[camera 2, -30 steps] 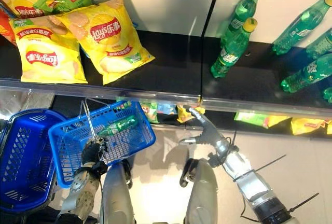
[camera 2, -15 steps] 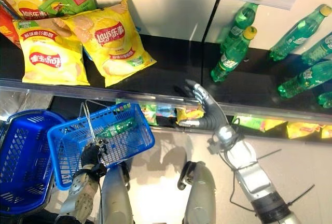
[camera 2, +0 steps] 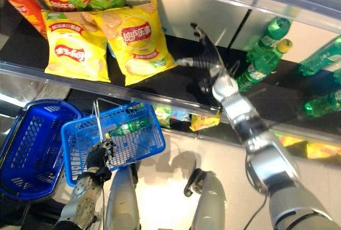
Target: Pick up the snacks into the basket
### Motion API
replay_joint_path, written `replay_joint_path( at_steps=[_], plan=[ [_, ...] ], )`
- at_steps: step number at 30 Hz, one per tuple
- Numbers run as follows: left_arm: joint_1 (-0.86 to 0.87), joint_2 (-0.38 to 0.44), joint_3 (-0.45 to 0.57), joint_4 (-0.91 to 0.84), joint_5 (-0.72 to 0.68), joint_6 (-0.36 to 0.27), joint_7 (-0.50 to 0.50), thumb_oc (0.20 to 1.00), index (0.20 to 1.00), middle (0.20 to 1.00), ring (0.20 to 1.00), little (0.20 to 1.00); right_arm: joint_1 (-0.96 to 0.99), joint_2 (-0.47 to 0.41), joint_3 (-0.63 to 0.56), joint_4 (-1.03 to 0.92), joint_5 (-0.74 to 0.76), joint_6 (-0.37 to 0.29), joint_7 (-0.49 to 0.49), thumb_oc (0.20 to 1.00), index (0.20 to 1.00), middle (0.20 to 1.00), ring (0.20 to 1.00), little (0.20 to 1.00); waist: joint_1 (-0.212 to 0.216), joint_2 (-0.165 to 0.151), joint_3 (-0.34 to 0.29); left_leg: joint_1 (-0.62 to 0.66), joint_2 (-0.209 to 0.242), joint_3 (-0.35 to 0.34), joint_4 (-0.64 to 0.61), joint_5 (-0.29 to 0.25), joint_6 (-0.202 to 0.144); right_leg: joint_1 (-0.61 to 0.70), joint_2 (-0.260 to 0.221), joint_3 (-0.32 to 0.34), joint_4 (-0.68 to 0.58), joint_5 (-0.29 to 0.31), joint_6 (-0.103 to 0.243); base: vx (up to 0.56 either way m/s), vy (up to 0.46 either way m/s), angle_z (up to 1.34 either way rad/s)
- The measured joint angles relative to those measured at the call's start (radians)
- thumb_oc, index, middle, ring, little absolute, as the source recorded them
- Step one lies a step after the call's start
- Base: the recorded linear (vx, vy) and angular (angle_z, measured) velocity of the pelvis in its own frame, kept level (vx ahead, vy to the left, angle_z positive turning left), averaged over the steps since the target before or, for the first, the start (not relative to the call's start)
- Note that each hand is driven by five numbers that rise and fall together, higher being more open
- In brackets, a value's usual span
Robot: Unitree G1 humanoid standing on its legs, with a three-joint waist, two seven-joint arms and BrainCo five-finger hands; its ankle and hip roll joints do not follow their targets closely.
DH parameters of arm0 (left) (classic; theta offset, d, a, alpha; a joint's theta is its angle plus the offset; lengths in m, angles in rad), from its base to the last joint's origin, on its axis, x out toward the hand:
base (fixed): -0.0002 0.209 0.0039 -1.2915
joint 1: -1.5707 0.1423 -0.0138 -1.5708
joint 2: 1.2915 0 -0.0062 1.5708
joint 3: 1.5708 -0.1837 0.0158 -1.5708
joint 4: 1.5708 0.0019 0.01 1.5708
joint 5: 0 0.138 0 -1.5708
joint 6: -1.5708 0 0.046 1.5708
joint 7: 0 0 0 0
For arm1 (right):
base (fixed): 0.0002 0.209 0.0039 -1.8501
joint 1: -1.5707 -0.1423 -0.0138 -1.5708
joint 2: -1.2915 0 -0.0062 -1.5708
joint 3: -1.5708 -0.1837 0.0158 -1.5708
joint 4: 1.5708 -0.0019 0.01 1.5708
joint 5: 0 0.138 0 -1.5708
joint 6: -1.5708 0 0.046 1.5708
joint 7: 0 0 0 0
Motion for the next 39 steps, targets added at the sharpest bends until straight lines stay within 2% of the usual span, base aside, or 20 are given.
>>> replay_joint_path(
  at_steps=[2, 3, 5, 6, 7, 13, 28, 32, 36, 39],
  plan=[
    [-0.004, 0.004, -0.003, -0.002, 0.000, 0.000, -0.005, 0.200, 0.200, 0.200, 0.200, 0.200, -0.025, 0.005, -0.003, 0.013, 0.027, 0.004, -0.014, 1.000, 1.000, 1.000, 1.000, 1.000, 0.016, 0.000, 0.000, -0.001, -0.001, -0.004, -0.004, 0.000, 0.000, 0.006, 0.000, -0.006, -0.006, 0.000, 0.000, 0.06, -0.025, 0.07],
    [0.004, 0.017, -0.005, -0.006, 0.000, 0.001, -0.005, 0.200, 0.200, 0.200, 0.200, 0.200, -0.078, 0.057, 0.004, 0.110, 0.053, 0.010, -0.015, 1.000, 1.000, 1.000, 1.000, 1.000, 0.008, 0.000, 0.000, 0.001, -0.001, -0.007, -0.006, 0.000, 0.001, 0.013, 0.002, -0.011, -0.012, 0.001, 0.003, 0.07, -0.022, 0.06],
    [0.004, 0.020, -0.011, -0.007, 0.000, 0.007, -0.007, 0.200, 0.200, 0.200, 0.200, 0.200, -0.158, 0.118, 0.009, 0.259, 0.089, 0.023, -0.016, 1.000, 1.000, 1.000, 1.000, 1.000, 0.021, 0.001, 0.002, -0.002, -0.002, -0.011, -0.008, 0.001, 0.000, 0.015, 0.003, -0.015, -0.015, 0.001, 0.003, 0.00, -0.019, 0.05],
    [0.001, 0.020, -0.016, -0.008, 0.000, 0.007, -0.007, 0.200, 0.200, 0.200, 0.200, 0.200, -0.167, 0.125, 0.009, 0.277, 0.096, 0.029, -0.015, 1.000, 1.000, 1.000, 1.000, 1.000, 0.019, 0.001, 0.002, -0.002, -0.002, -0.011, -0.008, 0.001, 0.000, 0.015, 0.003, -0.016, -0.016, 0.001, 0.003, 0.00, -0.026, 0.05],
    [-0.005, 0.022, -0.030, -0.010, 0.000, 0.007, -0.009, 0.200, 0.200, 0.200, 0.200, 0.200, -0.179, 0.137, 0.009, 0.305, 0.101, 0.029, -0.014, 1.000, 1.000, 1.000, 1.000, 1.000, 0.044, 0.003, 0.003, -0.004, -0.003, -0.013, -0.011, 0.001, 0.000, 0.017, 0.004, -0.018, -0.018, 0.001, 0.003, 0.00, -0.016, 0.04],
    [-0.018, 0.023, -0.047, -0.030, 0.000, 0.011, -0.022, 0.200, 0.200, 0.200, 0.200, 0.200, -0.259, 0.175, 0.009, 0.516, 0.108, 0.042, -0.011, 1.000, 1.000, 1.000, 1.000, 1.000, 0.060, 0.011, 0.014, -0.024, -0.017, -0.037, -0.015, 0.007, 0.003, 0.022, 0.000, -0.035, -0.026, 0.001, 0.005, 0.00, -0.014, 0.12],
    [-0.036, 0.042, -0.073, -0.036, 0.000, 0.019, -0.039, 0.200, 0.200, 0.200, 0.200, 0.200, -0.259, 0.176, 0.004, 0.647, 0.107, 0.064, -0.003, 1.000, 1.000, 1.000, 1.000, 1.000, 0.072, 0.026, 0.025, -0.038, -0.041, -0.064, -0.028, 0.024, 0.006, 0.028, -0.010, -0.046, -0.025, -0.001, 0.015, 0.00, 0.003, 0.07],
    [-0.038, 0.046, -0.090, -0.038, 0.000, 0.019, -0.051, 0.200, 0.200, 0.200, 0.200, 0.200, -0.259, 0.149, -0.017, 0.674, 0.107, 0.078, 0.010, 1.000, 1.000, 1.000, 1.000, 1.000, 0.078, 0.032, 0.028, -0.041, -0.059, -0.070, -0.042, 0.034, 0.010, 0.032, -0.025, -0.057, -0.025, -0.001, 0.019, 0.01, -0.018, 0.14],
    [-0.049, 0.053, -0.114, -0.054, 0.000, 0.020, -0.058, 0.200, 0.200, 0.200, 0.200, 0.200, -0.259, 0.089, -0.018, 0.683, 0.107, 0.082, 0.017, 1.000, 1.000, 1.000, 1.000, 1.000, 0.098, 0.056, 0.042, -0.054, -0.071, -0.092, -0.044, 0.043, 0.010, 0.037, -0.030, -0.069, -0.024, -0.004, 0.025, 0.01, -0.016, 0.16],
    [-0.041, 0.055, -0.114, -0.061, 0.000, 0.021, -0.066, 0.200, 0.200, 0.200, 0.200, 0.200, -0.259, 0.077, -0.022, 0.688, 0.110, 0.088, 0.046, 1.000, 1.000, 1.000, 1.000, 1.000, 0.102, 0.058, 0.043, -0.055, -0.077, -0.095, -0.049, 0.047, 0.011, 0.038, -0.034, -0.069, -0.024, -0.005, 0.026, 0.01, -0.018, 0.06]
  ],
)
